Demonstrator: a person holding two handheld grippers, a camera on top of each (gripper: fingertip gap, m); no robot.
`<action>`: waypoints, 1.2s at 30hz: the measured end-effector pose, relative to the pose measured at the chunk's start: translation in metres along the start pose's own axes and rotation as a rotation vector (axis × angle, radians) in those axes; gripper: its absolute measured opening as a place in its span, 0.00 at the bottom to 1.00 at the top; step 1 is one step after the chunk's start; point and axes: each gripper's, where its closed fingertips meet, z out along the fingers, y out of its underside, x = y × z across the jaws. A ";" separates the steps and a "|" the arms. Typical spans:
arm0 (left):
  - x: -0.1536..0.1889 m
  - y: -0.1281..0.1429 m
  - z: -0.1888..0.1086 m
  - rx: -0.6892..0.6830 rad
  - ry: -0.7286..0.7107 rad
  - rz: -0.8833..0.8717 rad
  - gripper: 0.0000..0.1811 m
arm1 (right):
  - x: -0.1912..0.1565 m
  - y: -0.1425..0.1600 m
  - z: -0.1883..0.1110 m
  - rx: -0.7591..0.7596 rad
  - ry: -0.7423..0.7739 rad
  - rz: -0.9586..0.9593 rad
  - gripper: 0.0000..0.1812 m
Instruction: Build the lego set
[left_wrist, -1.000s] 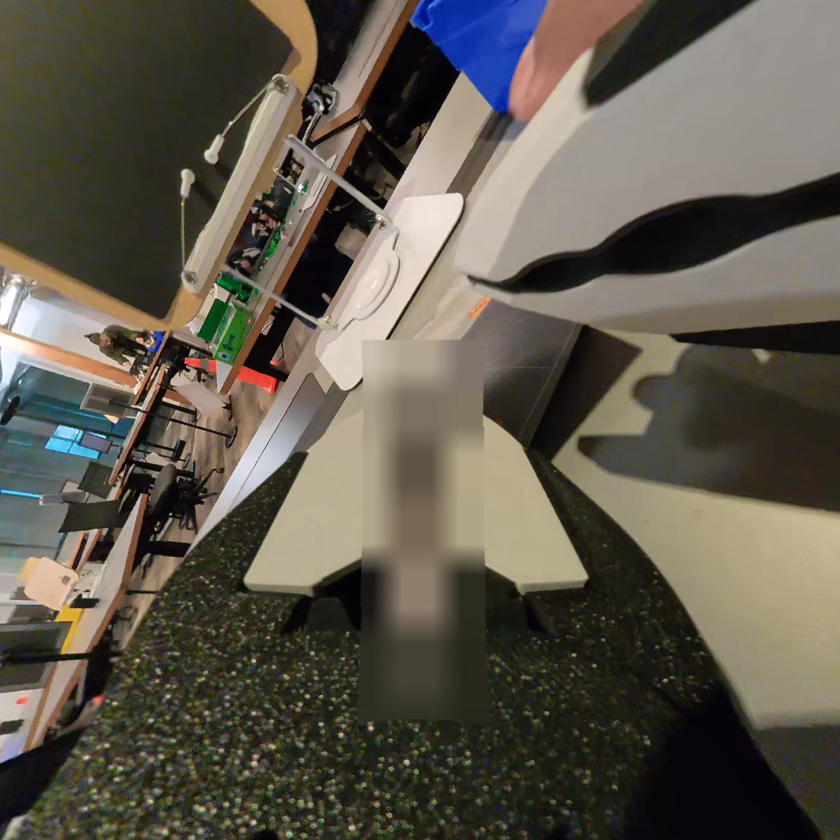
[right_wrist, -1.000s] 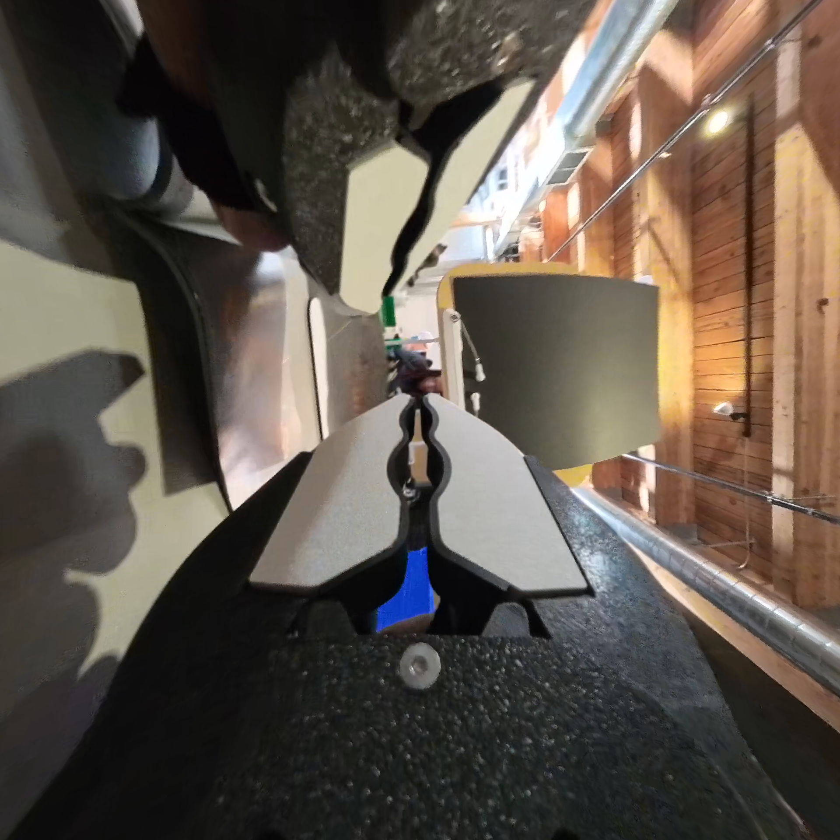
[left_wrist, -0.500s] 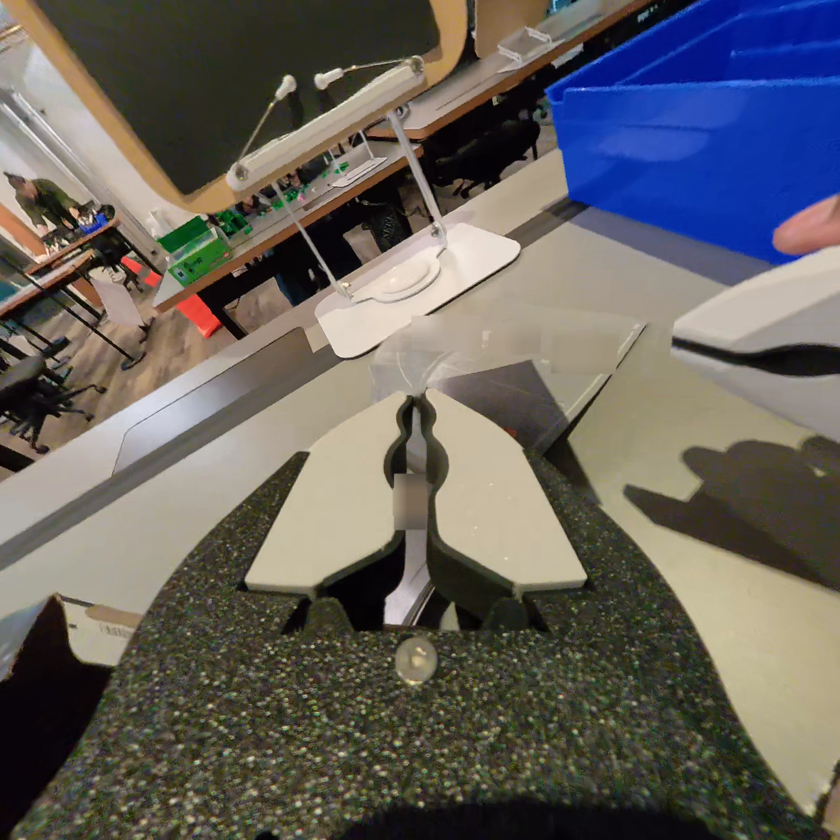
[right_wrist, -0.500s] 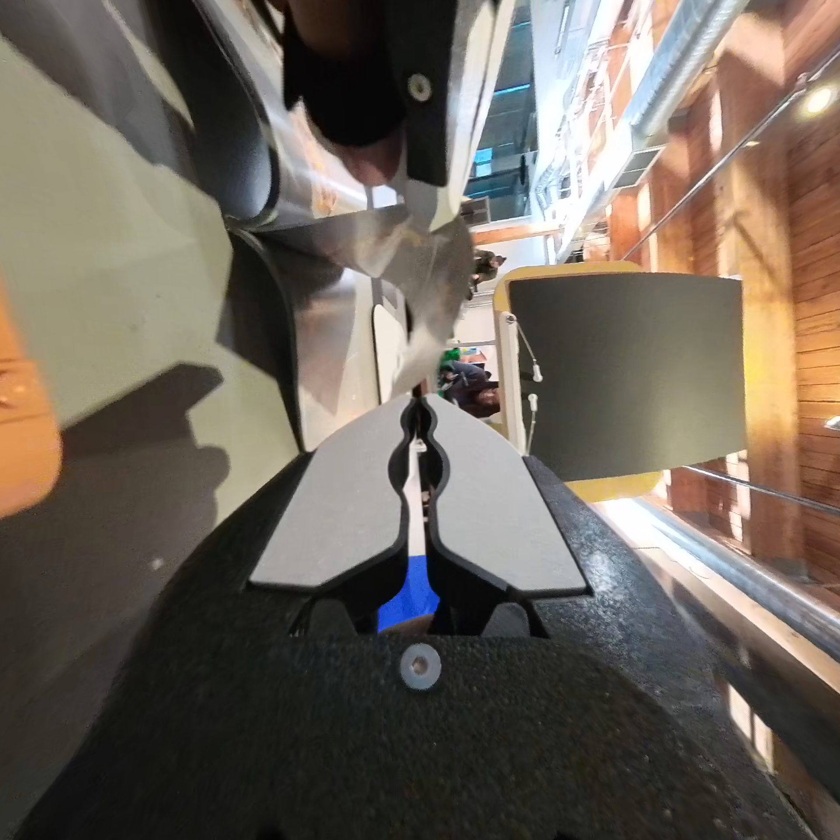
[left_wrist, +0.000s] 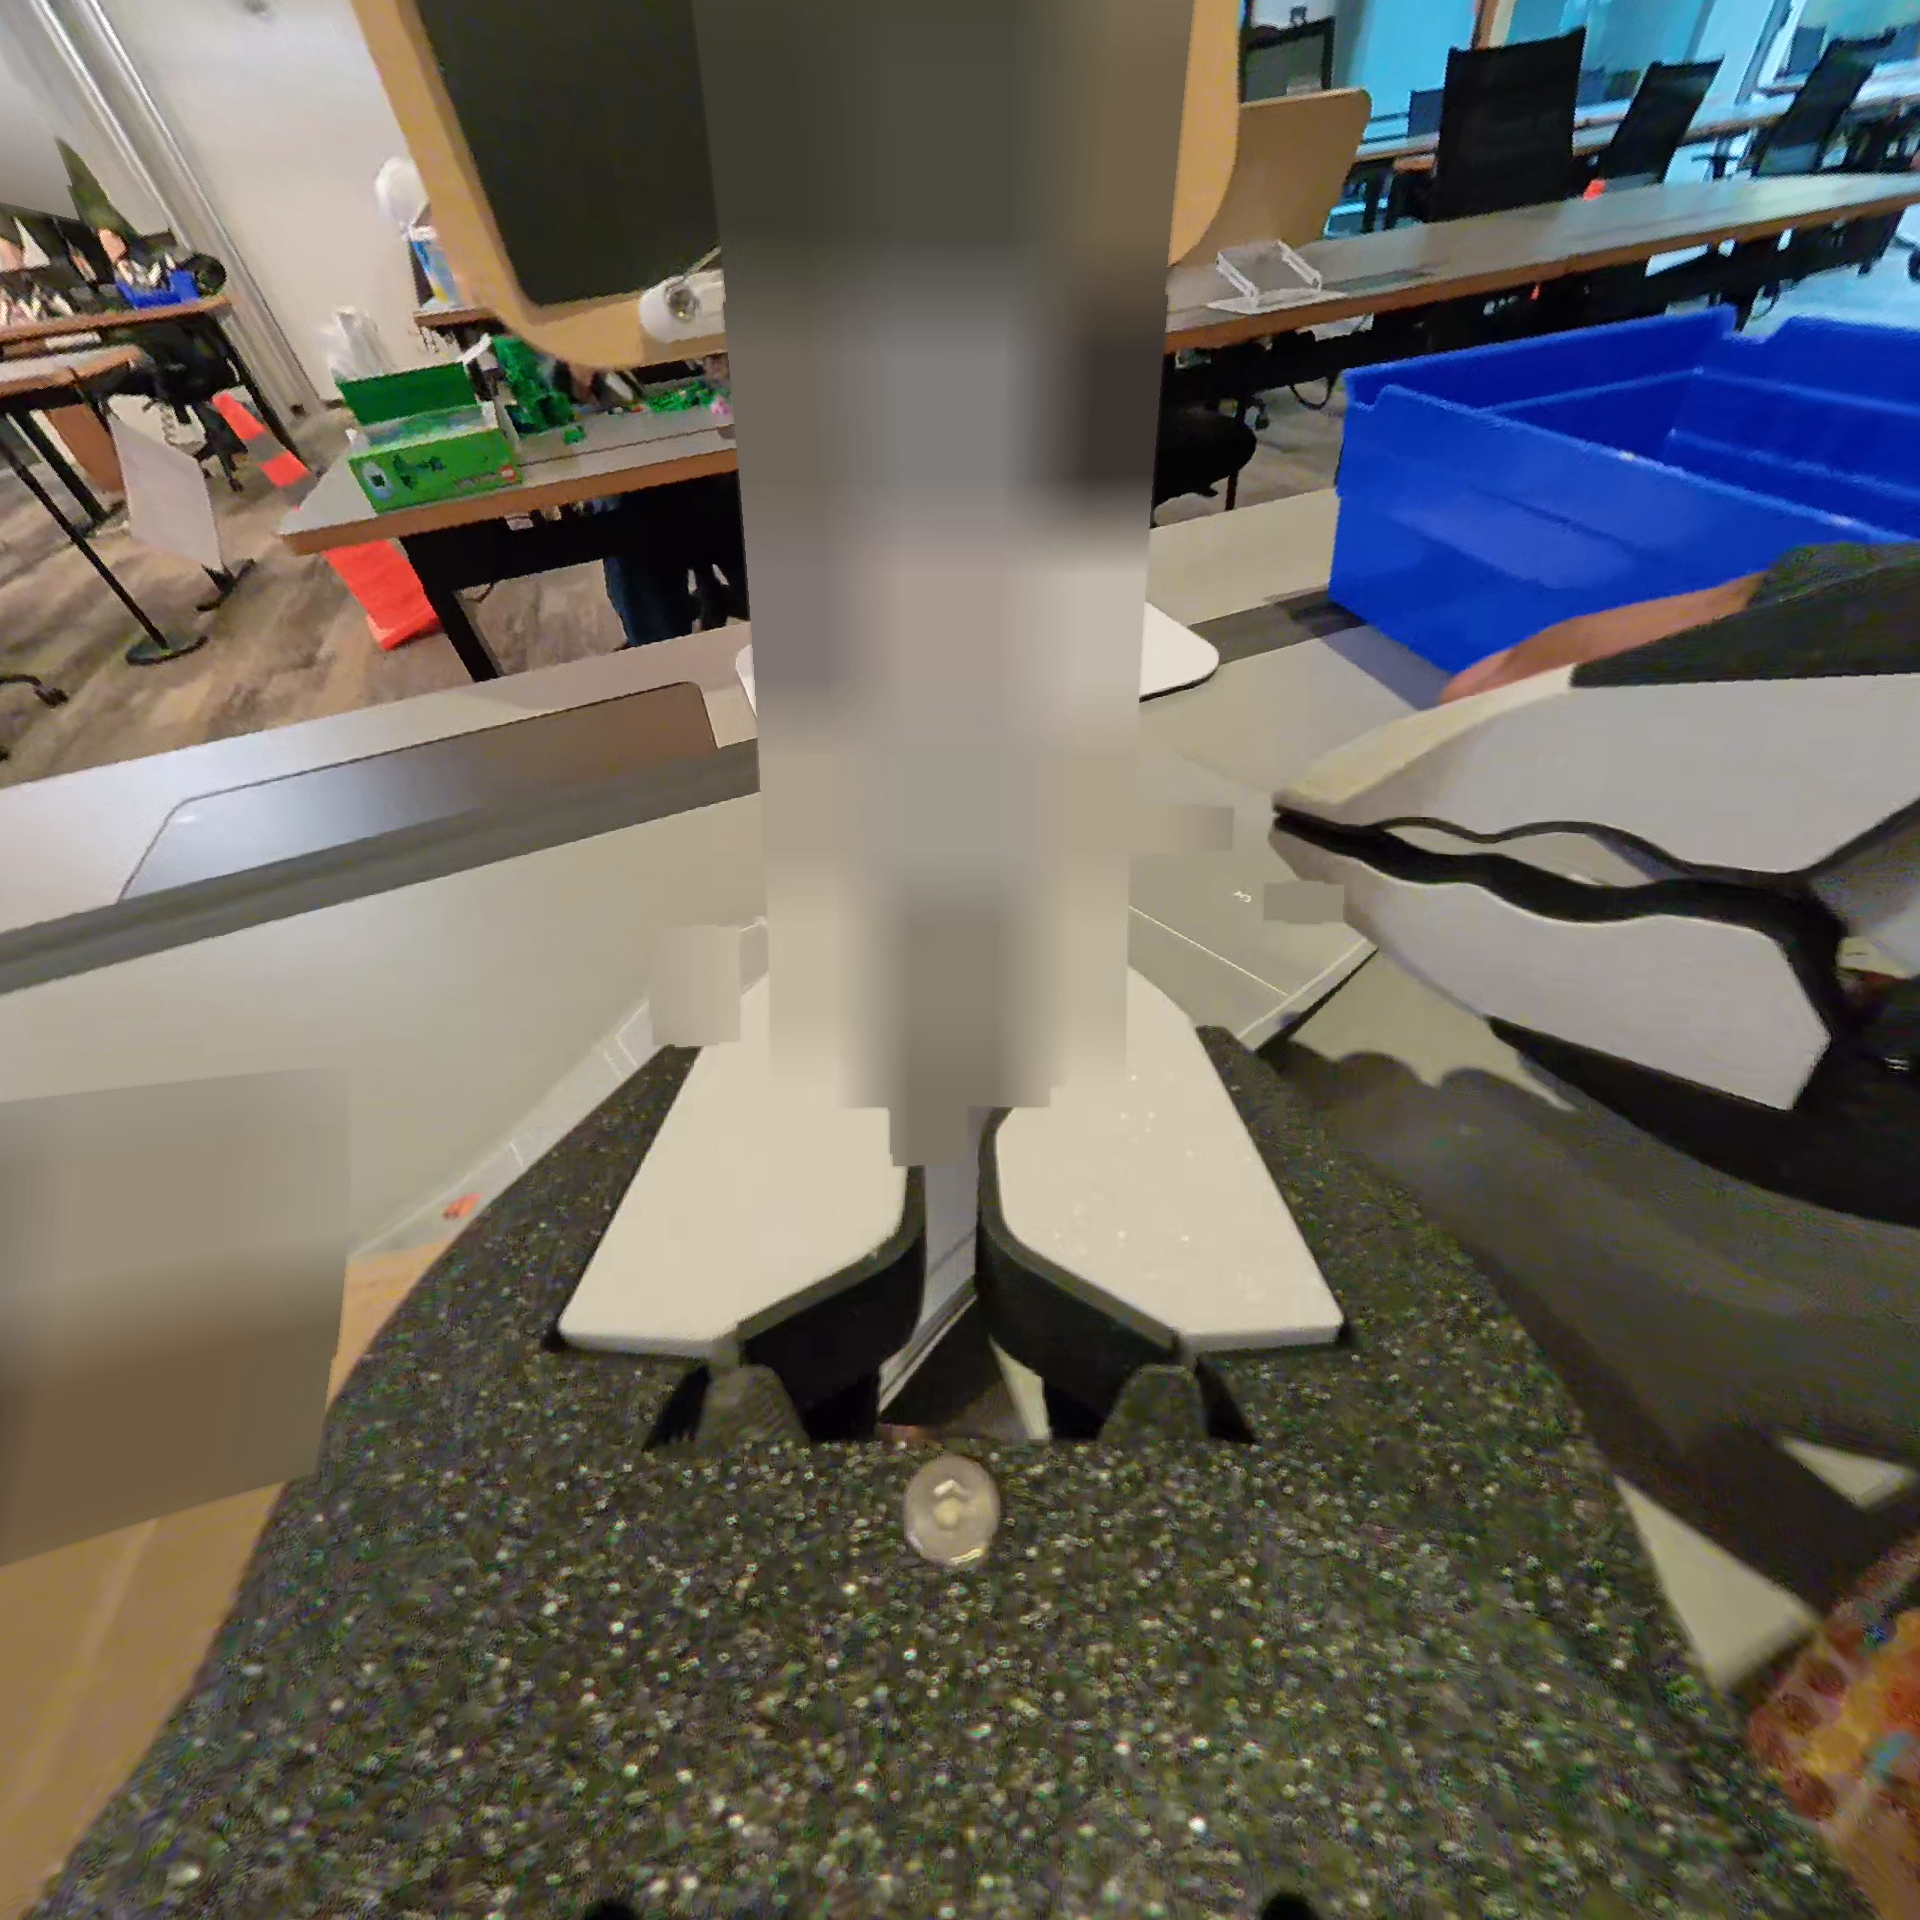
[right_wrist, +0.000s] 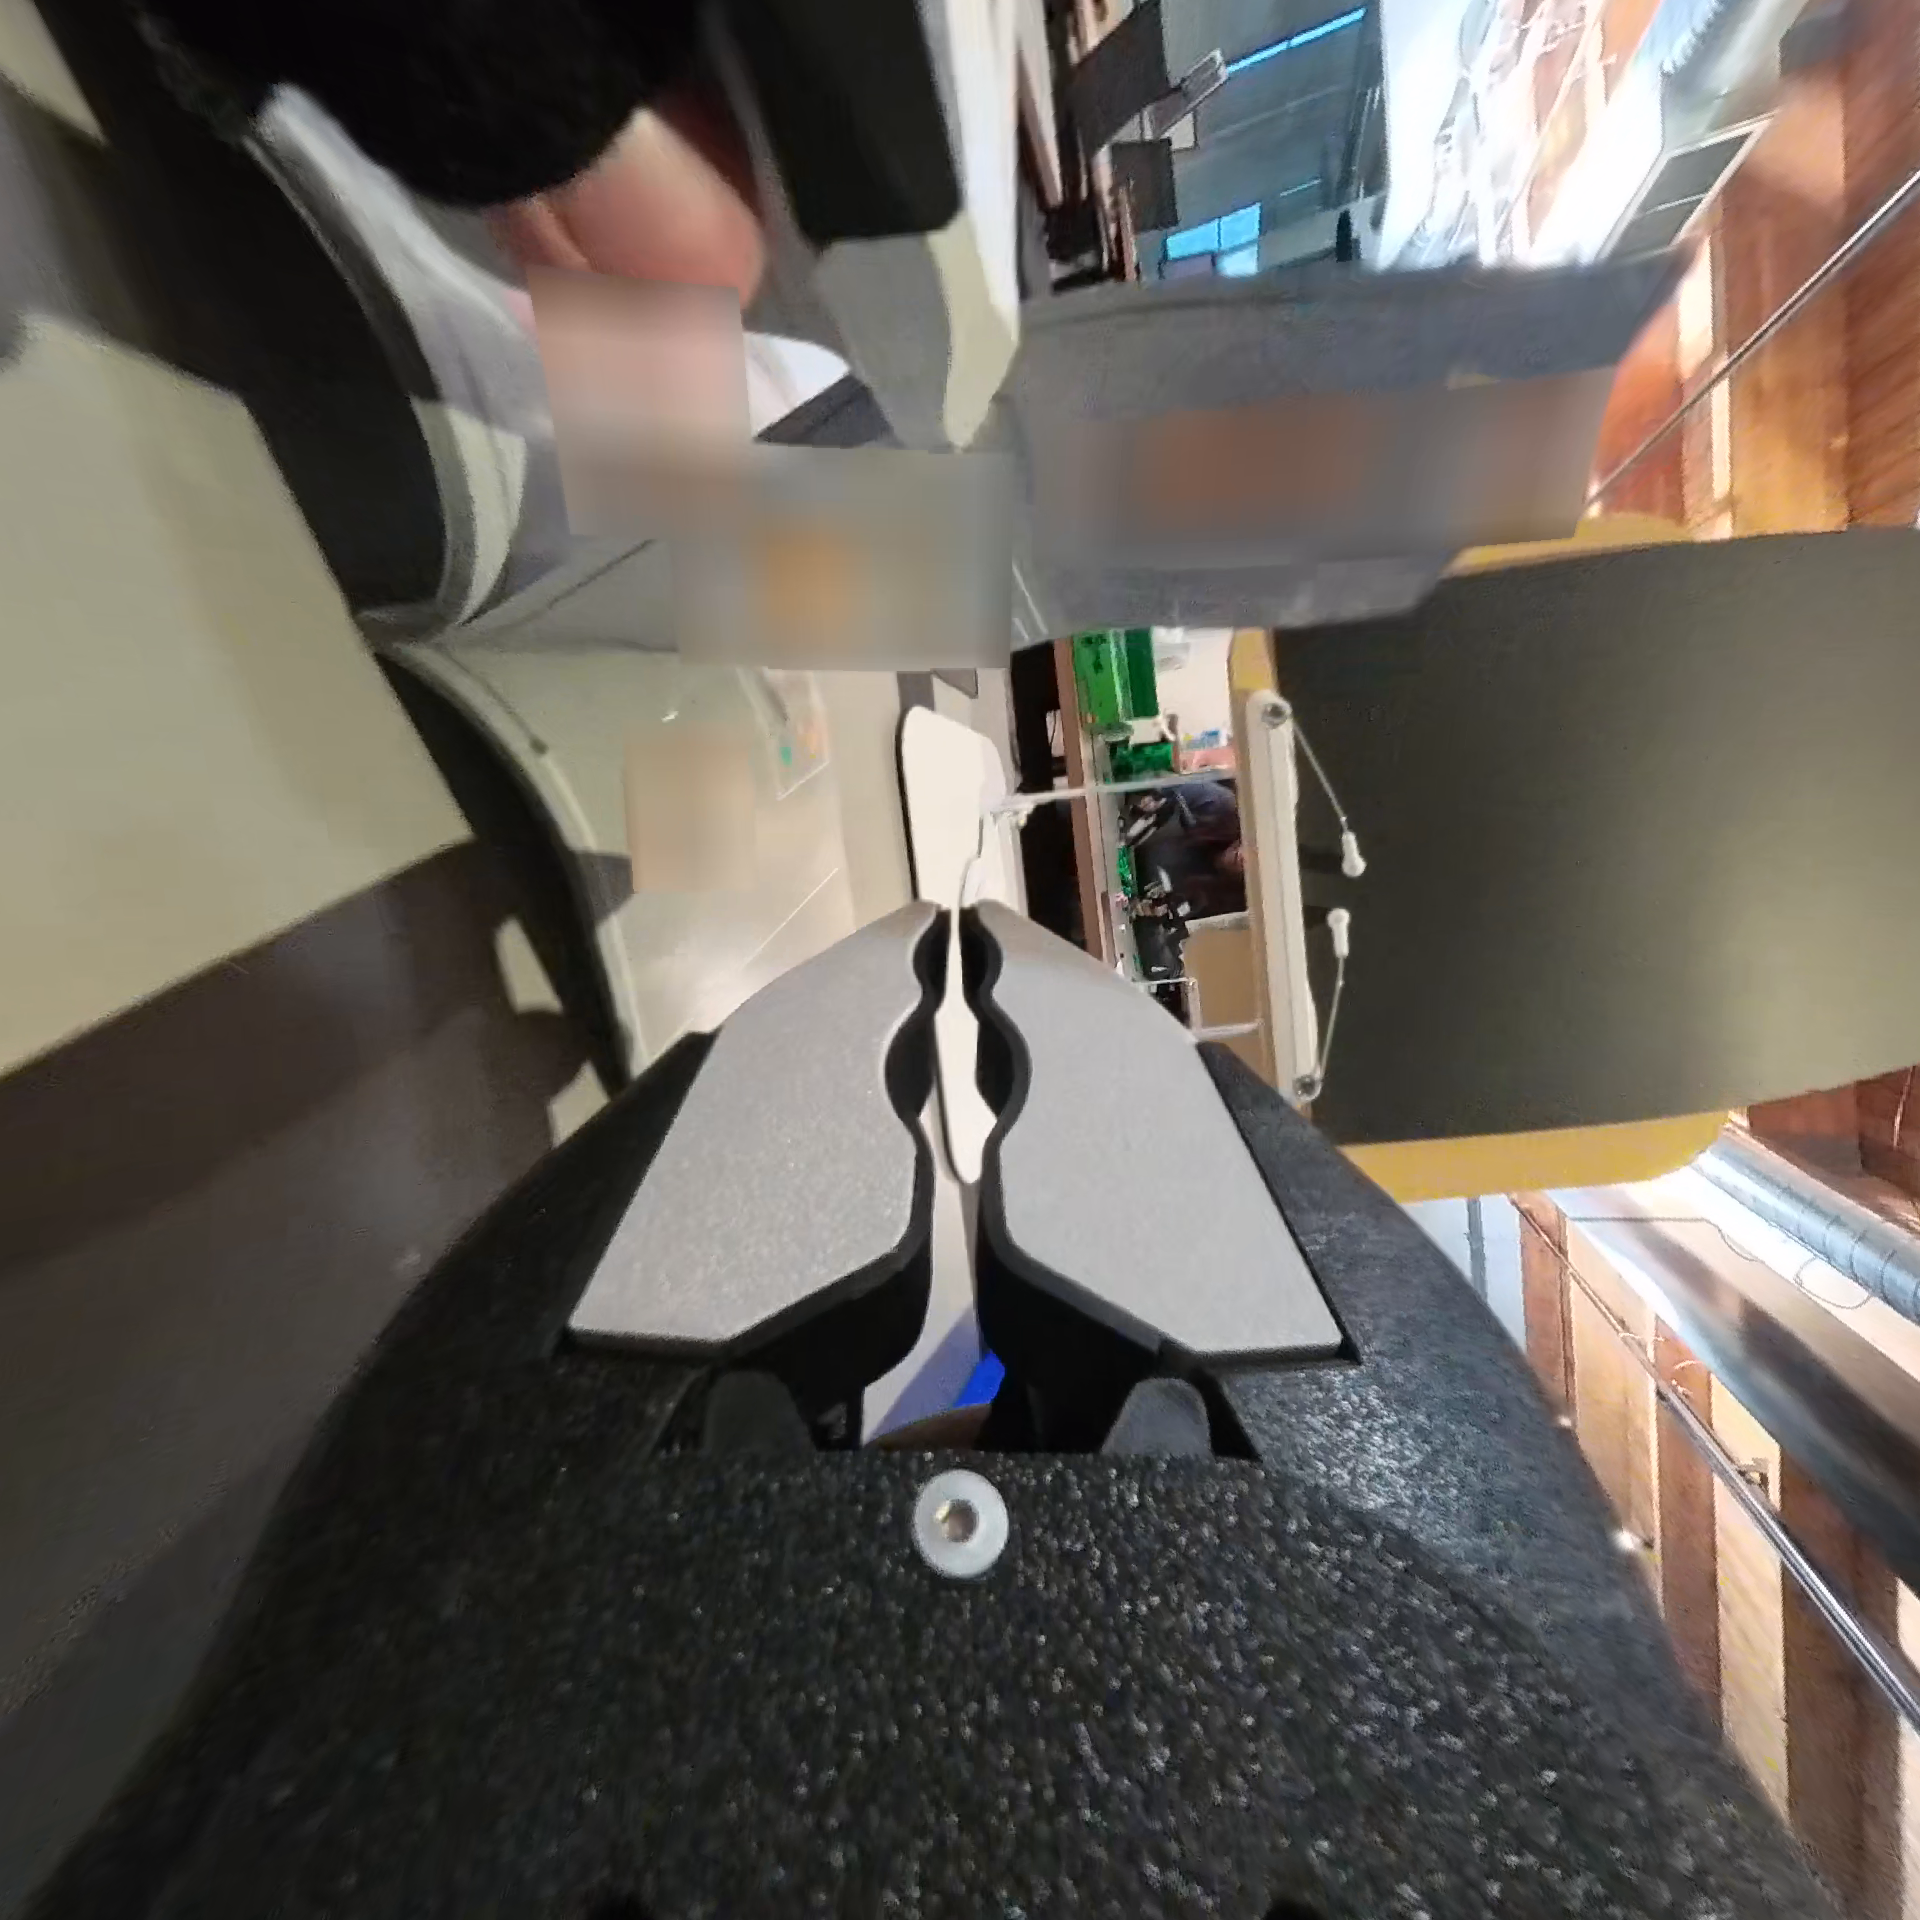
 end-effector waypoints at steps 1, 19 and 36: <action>-0.002 0.001 -0.002 0.002 -0.001 -0.027 0.02 | 0.001 -0.002 0.002 0.004 0.003 -0.005 0.01; -0.007 0.007 -0.007 0.012 0.025 -0.120 0.02 | -0.009 -0.011 0.006 0.040 0.003 -0.025 0.01; 0.013 0.000 -0.001 0.011 0.048 0.083 0.02 | 0.004 0.010 0.028 0.018 -0.058 0.358 0.01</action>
